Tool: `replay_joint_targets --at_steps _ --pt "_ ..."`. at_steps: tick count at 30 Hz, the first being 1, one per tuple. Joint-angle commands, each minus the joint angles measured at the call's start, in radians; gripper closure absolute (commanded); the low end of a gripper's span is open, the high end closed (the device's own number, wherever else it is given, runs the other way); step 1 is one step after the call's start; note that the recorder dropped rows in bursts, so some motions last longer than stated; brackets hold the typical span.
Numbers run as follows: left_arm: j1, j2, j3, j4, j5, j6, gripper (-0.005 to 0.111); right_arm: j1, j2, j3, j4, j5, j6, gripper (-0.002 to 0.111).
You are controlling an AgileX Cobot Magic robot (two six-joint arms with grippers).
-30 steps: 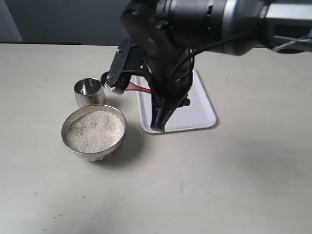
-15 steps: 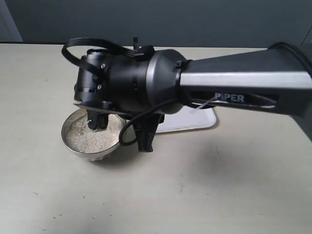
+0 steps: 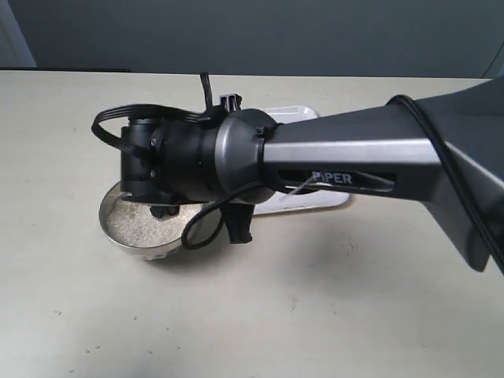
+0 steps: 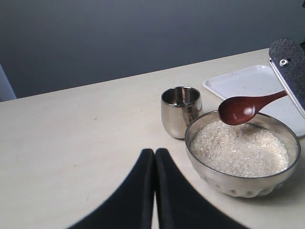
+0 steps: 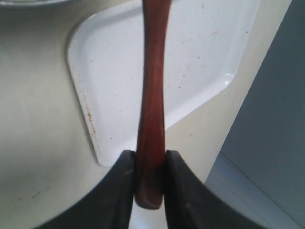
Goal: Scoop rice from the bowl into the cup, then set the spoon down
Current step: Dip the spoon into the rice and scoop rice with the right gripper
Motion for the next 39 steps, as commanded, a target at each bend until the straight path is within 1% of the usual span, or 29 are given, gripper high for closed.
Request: replay_joint_targets --at_steps 1,9,16,39 --pt "-0.003 -0.004 -0.002 0.002 -0.014 -0.003 0.106 0.003 0.001 -0.005 -0.035 0.004 -0.001 0.109" --pt "-0.003 -0.004 -0.002 0.002 -0.014 -0.003 0.106 0.036 0.051 -0.005 -0.045 0.004 -0.001 0.109" --pt "-0.003 -0.004 -0.002 0.002 -0.014 -0.003 0.106 0.038 0.059 -0.005 -0.042 0.004 -0.006 0.109" --pt "-0.003 -0.004 -0.002 -0.001 -0.014 -0.003 0.106 0.062 0.065 -0.005 0.067 0.004 -0.083 0.109"
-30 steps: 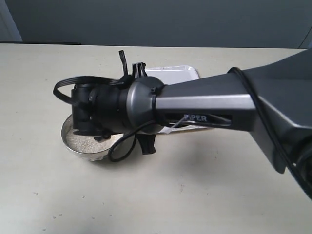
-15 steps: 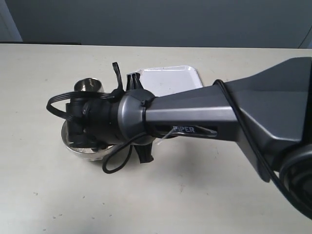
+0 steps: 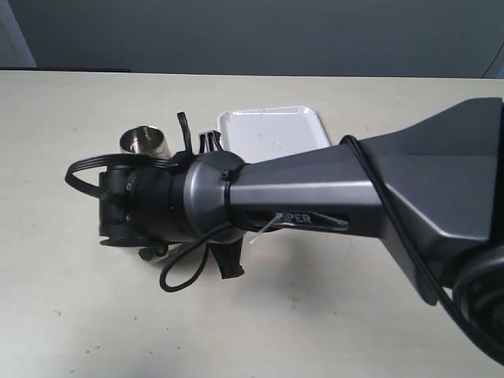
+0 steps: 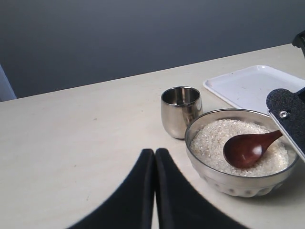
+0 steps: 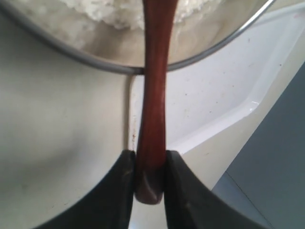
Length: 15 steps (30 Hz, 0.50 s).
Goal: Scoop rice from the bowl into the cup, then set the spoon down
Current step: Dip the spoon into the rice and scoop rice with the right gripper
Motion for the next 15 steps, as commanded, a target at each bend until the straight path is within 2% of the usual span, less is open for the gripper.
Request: replay_joint_targets --at_steps 1,5,15 --pt "-0.003 -0.004 -0.002 -0.001 -0.014 -0.003 0.106 0.001 -0.001 -0.004 0.018 0.006 -0.025 0.109" --pt "-0.003 -0.004 -0.002 -0.001 -0.014 -0.003 0.106 0.001 -0.001 -0.004 0.025 0.006 -0.030 0.109" --pt "-0.003 -0.004 -0.002 -0.001 -0.014 -0.003 0.106 -0.001 -0.001 -0.004 -0.132 0.006 0.050 0.109"
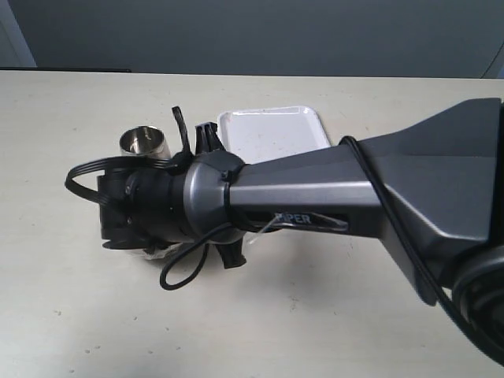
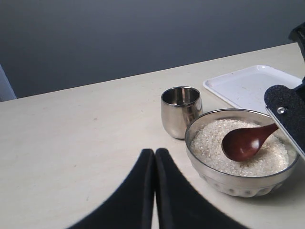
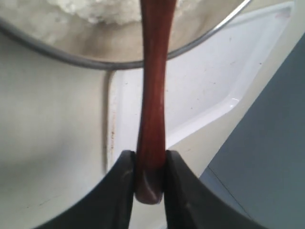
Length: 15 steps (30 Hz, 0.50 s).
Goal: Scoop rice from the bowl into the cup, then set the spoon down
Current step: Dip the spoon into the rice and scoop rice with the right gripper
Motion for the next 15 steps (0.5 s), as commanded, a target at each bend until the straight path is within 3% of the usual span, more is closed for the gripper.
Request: replay_joint_targets --at_steps 1,15 --pt "-0.003 -0.004 -0.002 -0.001 -0.014 -0.003 0.106 -0.003 0.002 -0.004 -0.064 0.005 0.036 0.109" --pt "-0.003 -0.004 -0.002 0.001 -0.014 -0.003 0.106 -0.003 0.084 -0.004 -0.228 0.006 0.087 0.109"
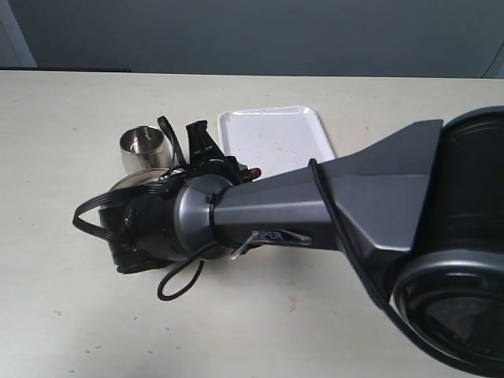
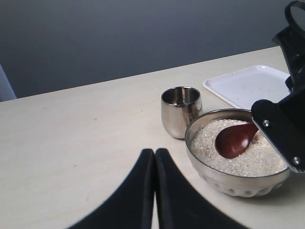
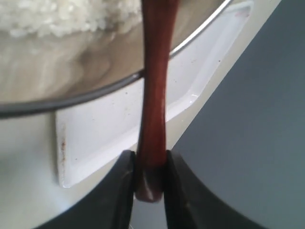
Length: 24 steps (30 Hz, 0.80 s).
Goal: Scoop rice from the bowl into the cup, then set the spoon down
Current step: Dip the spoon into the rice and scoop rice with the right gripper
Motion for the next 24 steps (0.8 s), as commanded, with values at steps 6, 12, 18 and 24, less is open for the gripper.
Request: replay_joint_targets --at_steps 6,12,18,24 --pt "-0.003 -0.004 -0.002 0.001 -0.014 -0.003 0.106 -0.001 0.005 -0.006 0.034 0.006 -0.015 0.109" --pt "-0.003 -0.004 -0.002 0.001 -0.014 -0.003 0.106 0.003 0.001 -0.006 0.066 -0.001 -0.063 0.109" --pt "-0.003 -0.004 -0.002 0.001 -0.014 -0.003 0.106 0.008 -0.023 -0.014 0.089 -0.039 -0.088 0.109" --pt "-0.003 -0.004 -0.002 0.001 -0.014 -0.003 0.106 0.008 -0.028 -0.085 0.197 -0.066 -0.156 0.109"
